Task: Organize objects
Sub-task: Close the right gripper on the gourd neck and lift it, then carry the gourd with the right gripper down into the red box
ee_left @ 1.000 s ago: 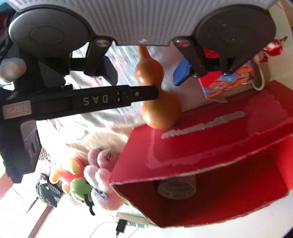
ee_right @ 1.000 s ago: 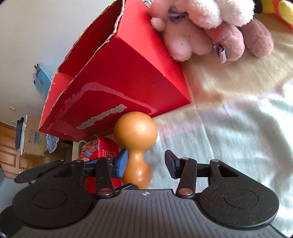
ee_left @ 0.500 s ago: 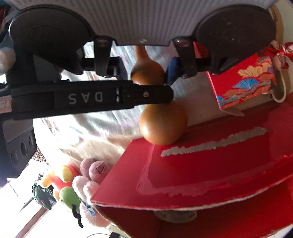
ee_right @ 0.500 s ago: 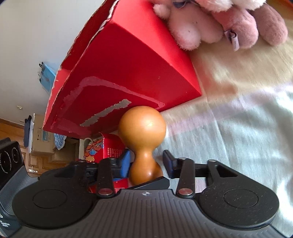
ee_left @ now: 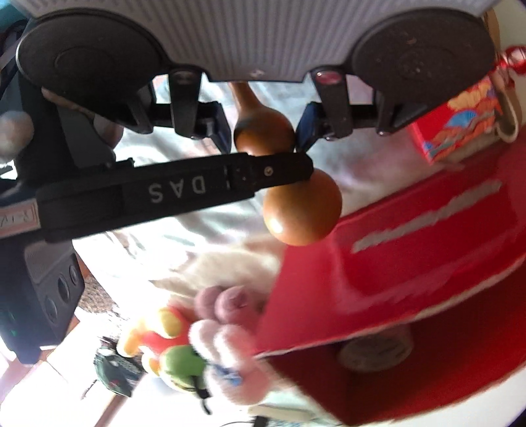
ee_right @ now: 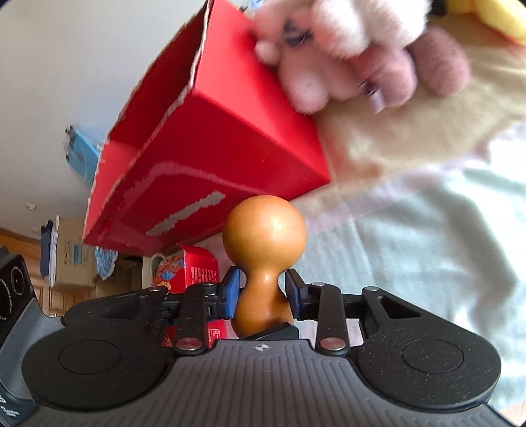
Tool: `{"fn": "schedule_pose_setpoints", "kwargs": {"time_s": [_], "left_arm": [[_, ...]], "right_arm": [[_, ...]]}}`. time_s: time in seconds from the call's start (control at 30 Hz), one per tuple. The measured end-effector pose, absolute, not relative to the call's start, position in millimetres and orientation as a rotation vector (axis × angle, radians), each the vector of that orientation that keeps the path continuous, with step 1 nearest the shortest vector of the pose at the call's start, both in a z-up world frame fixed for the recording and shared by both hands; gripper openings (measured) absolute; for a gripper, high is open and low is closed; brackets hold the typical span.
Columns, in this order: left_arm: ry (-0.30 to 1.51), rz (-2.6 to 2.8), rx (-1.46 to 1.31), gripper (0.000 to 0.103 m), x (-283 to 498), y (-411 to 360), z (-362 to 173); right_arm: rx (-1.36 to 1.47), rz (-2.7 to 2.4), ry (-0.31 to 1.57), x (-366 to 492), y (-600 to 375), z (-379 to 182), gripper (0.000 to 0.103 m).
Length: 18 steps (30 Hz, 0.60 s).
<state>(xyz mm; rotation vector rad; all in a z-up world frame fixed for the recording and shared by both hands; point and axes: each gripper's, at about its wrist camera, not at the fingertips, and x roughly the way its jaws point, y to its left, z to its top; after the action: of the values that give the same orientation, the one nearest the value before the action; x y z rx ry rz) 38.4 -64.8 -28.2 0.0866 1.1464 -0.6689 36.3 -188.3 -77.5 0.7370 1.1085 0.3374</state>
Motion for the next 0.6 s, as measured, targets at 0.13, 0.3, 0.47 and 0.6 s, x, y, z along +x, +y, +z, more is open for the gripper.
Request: {"fn": "schedule_pose_setpoints", "kwargs": {"time_s": [0.13, 0.3, 0.47, 0.6], "left_arm": [[1.092, -0.741, 0.117, 0.037, 36, -78, -10], [0.993, -0.821, 0.125, 0.037, 37, -90, 21], [0.887, -0.849, 0.106, 0.037, 39, -91, 51], [0.816, -0.831, 0.073, 0.037, 51, -80, 77]], "right_arm": [[0.755, 0.286, 1.052, 27, -206, -62, 0.033], [0.775, 0.232, 0.958, 19, -223, -32, 0.033], [0.772, 0.222, 0.866, 23, -230, 2, 0.033], [0.711, 0.253, 0.795, 35, -223, 27, 0.033]]}}
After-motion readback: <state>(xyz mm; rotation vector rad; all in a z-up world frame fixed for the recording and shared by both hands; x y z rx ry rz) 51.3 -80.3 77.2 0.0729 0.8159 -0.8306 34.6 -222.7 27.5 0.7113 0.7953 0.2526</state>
